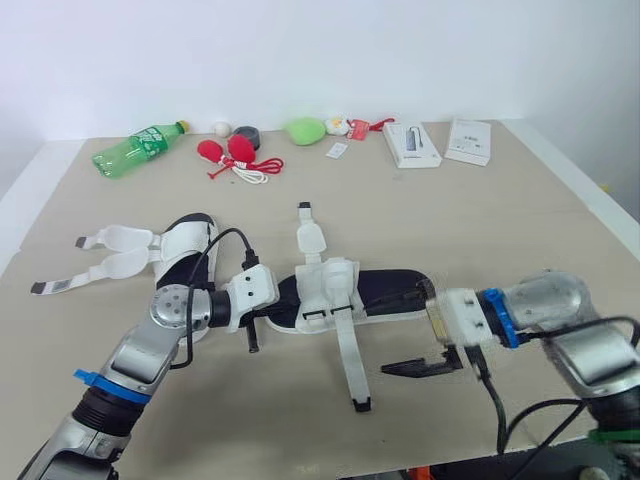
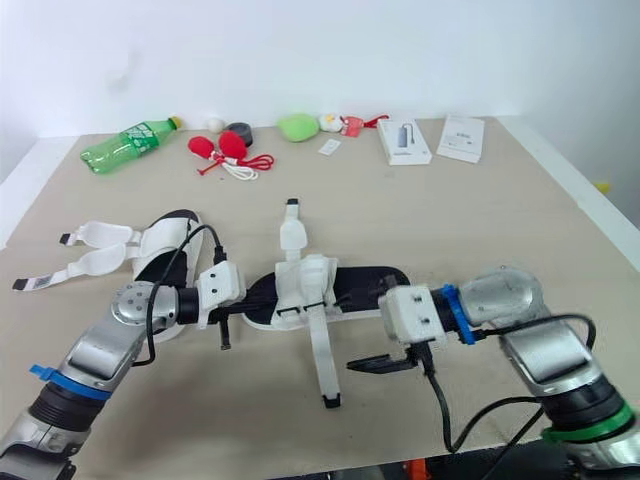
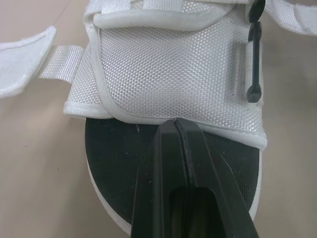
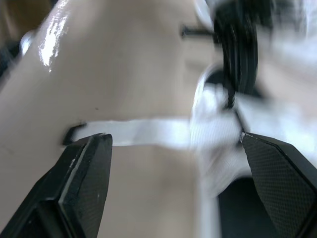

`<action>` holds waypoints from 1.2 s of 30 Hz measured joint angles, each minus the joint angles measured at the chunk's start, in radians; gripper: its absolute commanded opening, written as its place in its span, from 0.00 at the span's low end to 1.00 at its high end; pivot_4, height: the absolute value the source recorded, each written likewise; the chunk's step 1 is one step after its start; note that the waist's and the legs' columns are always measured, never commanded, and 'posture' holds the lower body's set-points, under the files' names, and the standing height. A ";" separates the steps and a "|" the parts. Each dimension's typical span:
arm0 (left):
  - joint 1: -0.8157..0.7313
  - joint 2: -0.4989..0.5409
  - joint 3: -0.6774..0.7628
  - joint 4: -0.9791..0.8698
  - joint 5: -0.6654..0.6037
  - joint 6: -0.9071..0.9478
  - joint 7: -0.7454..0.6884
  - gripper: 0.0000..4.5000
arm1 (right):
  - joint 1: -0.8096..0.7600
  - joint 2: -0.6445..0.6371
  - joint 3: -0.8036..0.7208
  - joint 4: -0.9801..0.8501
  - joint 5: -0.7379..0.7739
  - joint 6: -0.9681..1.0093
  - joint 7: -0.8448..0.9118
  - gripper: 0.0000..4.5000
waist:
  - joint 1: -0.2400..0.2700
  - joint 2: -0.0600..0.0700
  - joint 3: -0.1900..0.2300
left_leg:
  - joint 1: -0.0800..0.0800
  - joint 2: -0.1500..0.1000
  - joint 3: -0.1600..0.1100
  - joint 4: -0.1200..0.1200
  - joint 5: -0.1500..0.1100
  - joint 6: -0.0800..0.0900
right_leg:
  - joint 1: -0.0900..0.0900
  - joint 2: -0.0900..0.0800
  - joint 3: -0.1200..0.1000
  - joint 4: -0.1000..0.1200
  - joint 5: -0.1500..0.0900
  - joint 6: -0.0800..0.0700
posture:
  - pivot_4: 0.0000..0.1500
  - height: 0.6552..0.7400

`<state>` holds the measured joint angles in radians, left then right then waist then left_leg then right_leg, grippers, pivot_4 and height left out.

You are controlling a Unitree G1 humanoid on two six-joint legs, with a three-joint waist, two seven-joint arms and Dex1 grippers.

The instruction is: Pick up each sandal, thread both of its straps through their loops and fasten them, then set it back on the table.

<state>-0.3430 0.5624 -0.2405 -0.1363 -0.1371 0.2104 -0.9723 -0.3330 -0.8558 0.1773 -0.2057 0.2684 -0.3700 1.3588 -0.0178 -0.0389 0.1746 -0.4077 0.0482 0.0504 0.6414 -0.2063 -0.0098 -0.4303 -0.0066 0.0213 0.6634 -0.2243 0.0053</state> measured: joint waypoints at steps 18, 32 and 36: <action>0.007 0.001 0.000 -0.001 -0.001 0.008 0.004 0.00 | -0.204 0.189 0.192 0.497 -0.447 -1.002 -0.256 0.99 | -0.001 0.000 0.000 | 0.009 0.000 0.001 0.000 0.000 0.000 | 0.008 -0.002 0.003 0.001 -0.001 -0.006 | 1.00 1.00; 0.007 0.001 0.001 -0.001 -0.001 0.008 0.004 0.00 | -0.223 0.067 0.315 0.434 -0.417 -0.891 -0.387 0.03 | -0.002 0.000 0.000 | 0.010 0.000 0.002 0.000 0.000 0.000 | 0.008 -0.002 0.007 0.001 -0.001 -0.006 | 1.00 1.00; 0.007 0.001 0.001 0.000 -0.001 0.006 0.003 0.00 | -0.212 0.043 0.335 0.407 -0.371 -0.852 -0.402 0.03 | -0.002 0.000 0.000 | 0.010 0.000 0.002 0.000 0.000 0.000 | 0.008 -0.002 0.007 0.001 -0.001 -0.006 | 1.00 1.00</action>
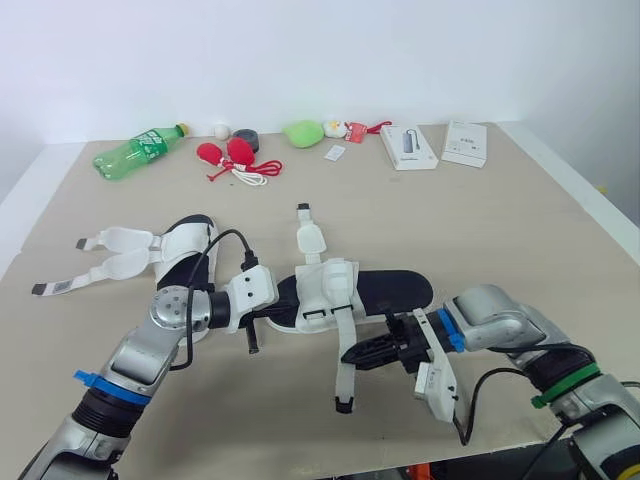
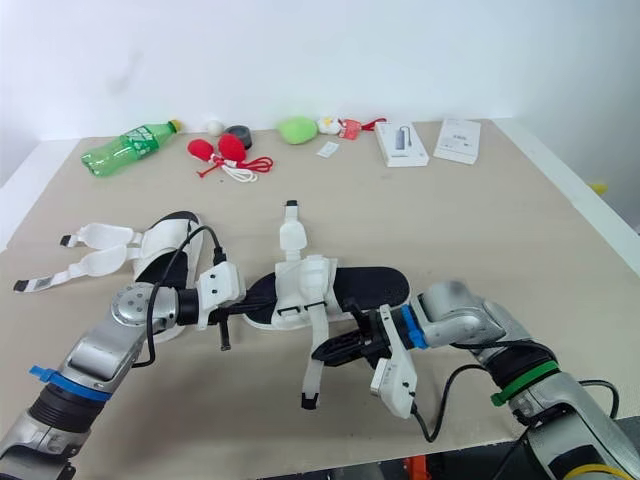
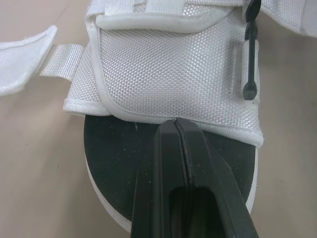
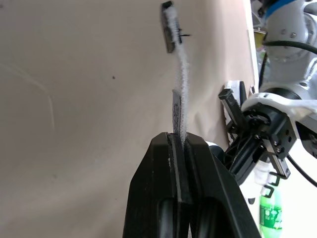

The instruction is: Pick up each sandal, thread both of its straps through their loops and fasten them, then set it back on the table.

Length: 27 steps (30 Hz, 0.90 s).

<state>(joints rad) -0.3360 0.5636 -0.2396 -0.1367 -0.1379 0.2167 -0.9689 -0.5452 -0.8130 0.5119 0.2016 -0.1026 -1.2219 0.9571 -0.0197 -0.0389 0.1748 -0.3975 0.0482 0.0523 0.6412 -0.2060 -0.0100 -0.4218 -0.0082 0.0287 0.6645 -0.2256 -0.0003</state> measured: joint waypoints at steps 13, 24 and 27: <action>-0.007 -0.001 0.000 0.015 0.001 -0.004 -0.004 0.00 | 0.050 0.033 -0.038 -0.296 0.578 1.010 -0.012 0.03 | 0.001 0.000 0.000 | 0.001 0.002 -0.001 0.000 0.000 0.000 | 0.000 0.000 0.000 0.001 0.001 0.001 | 1.00 1.00; -0.009 -0.006 0.000 0.022 0.002 -0.019 -0.013 0.00 | -0.027 0.187 -0.211 -0.285 0.707 1.624 -0.132 0.03 | 0.001 0.000 0.000 | -0.002 0.001 -0.001 0.000 0.000 0.000 | -0.002 0.001 -0.004 0.000 0.003 0.004 | 1.00 1.00; -0.009 -0.007 0.000 0.022 0.002 -0.019 -0.012 0.00 | -0.031 0.204 -0.242 -0.270 0.685 1.661 -0.134 0.03 | 0.001 0.000 0.000 | -0.003 0.000 -0.001 0.000 0.000 0.000 | -0.002 0.001 -0.004 0.000 0.003 0.004 | 1.00 1.00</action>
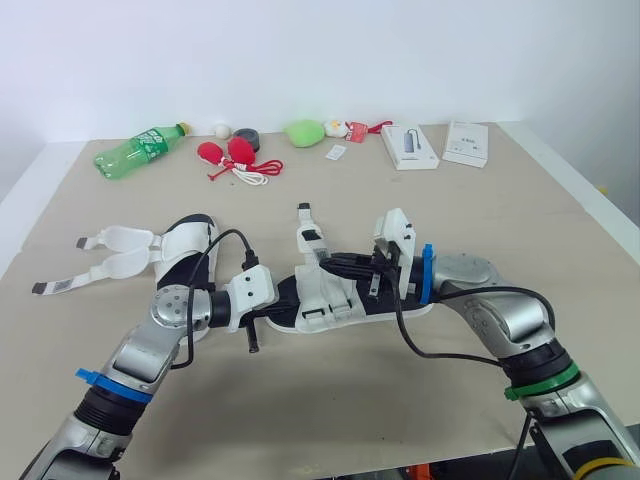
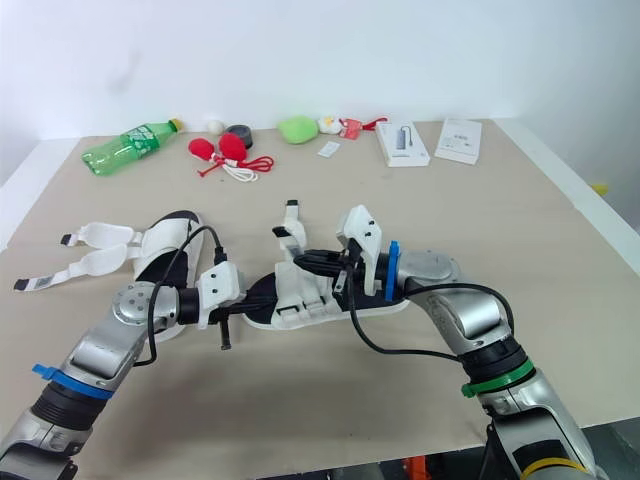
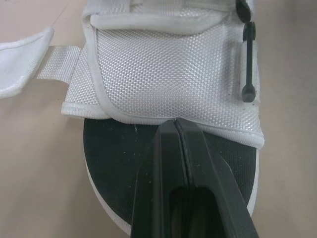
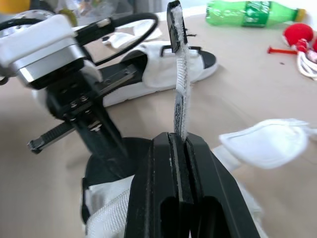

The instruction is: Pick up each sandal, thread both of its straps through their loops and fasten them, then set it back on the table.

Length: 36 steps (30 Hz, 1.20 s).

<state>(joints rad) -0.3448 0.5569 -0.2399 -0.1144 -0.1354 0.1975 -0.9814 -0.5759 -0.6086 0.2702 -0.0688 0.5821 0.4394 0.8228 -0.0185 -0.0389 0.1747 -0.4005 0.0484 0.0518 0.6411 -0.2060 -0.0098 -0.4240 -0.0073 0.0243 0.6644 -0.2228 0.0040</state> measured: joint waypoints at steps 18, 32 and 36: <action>0.000 -0.009 0.000 -0.001 -0.001 0.001 0.012 0.00 | 0.000 0.038 -0.066 0.065 -0.137 0.076 -0.014 0.62 | 0.000 0.000 0.000 | -0.001 -0.001 0.000 0.000 0.000 0.000 | 0.000 0.000 0.000 0.000 0.000 0.001 | 1.00 1.00; -0.014 -0.012 -0.004 0.009 -0.001 0.005 0.008 0.00 | -0.187 0.124 -0.113 0.076 -0.209 0.037 0.005 0.13 | -0.001 0.000 0.000 | -0.003 0.000 -0.001 0.000 0.000 0.000 | -0.001 0.000 -0.002 0.000 0.000 0.000 | 1.00 1.00; -0.019 -0.015 -0.004 0.010 -0.001 0.004 0.001 0.00 | -0.188 0.120 -0.070 0.110 -0.203 0.158 0.050 0.01 | -0.001 0.000 0.000 | -0.004 0.000 -0.001 0.000 0.000 0.000 | -0.003 -0.001 -0.001 -0.001 -0.001 0.000 | 1.00 1.00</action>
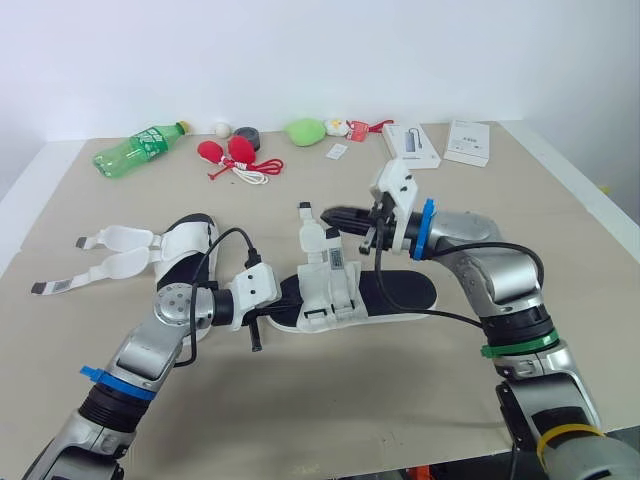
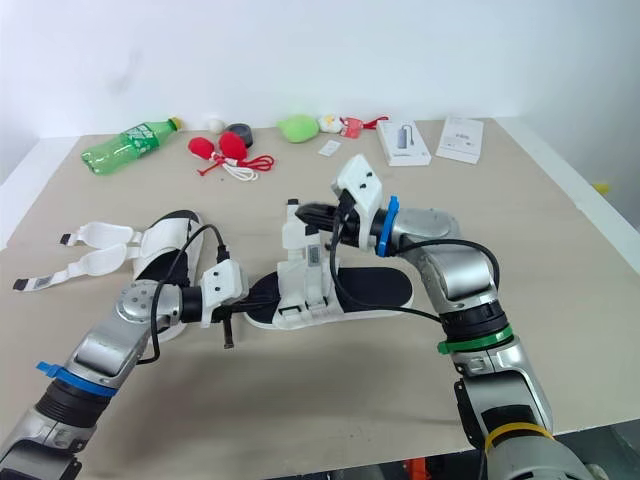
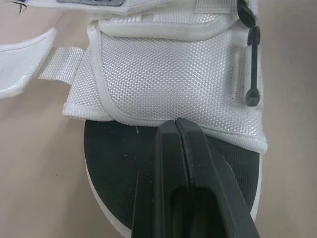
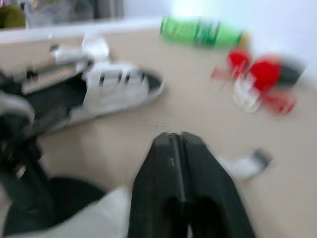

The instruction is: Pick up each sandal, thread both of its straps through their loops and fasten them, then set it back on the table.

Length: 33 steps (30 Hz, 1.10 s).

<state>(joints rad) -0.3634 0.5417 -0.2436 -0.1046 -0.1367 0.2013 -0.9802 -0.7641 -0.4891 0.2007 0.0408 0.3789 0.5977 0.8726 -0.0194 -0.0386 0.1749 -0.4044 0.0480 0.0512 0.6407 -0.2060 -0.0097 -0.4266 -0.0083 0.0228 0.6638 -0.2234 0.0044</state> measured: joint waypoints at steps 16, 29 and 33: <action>-0.001 0.001 0.002 0.006 0.000 -0.020 -0.014 0.00 | -0.108 -0.051 0.141 0.148 -0.148 0.100 0.129 0.01 | -0.001 0.000 0.000 | 0.000 0.000 -0.001 0.000 0.000 0.000 | 0.000 0.000 -0.001 0.000 0.000 -0.001 | 1.00 1.00; 0.010 0.030 0.010 -0.006 -0.021 -0.019 -0.048 0.00 | -0.155 0.013 0.118 0.389 -0.226 0.077 0.099 0.01 | -0.004 0.001 0.000 | -0.002 0.001 0.000 -0.002 0.000 0.000 | -0.004 0.002 0.000 0.000 -0.001 -0.002 | 1.00 1.00; 0.011 0.030 0.010 -0.006 -0.020 -0.020 -0.051 0.00 | -0.271 0.050 0.021 0.512 -0.208 0.077 0.059 0.01 | -0.004 0.001 0.000 | -0.004 0.000 0.001 -0.003 0.000 0.000 | -0.007 0.001 0.000 0.000 -0.001 -0.002 | 1.00 1.00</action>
<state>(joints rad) -0.3528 0.5720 -0.2340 -0.1106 -0.1568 0.1810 -1.0310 -1.0350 -0.4394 0.2214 0.5527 0.1706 0.6748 0.9319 -0.0232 -0.0377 0.1751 -0.4079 0.0485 0.0517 0.6380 -0.2062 -0.0095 -0.4332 -0.0069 0.0229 0.6643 -0.2246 0.0028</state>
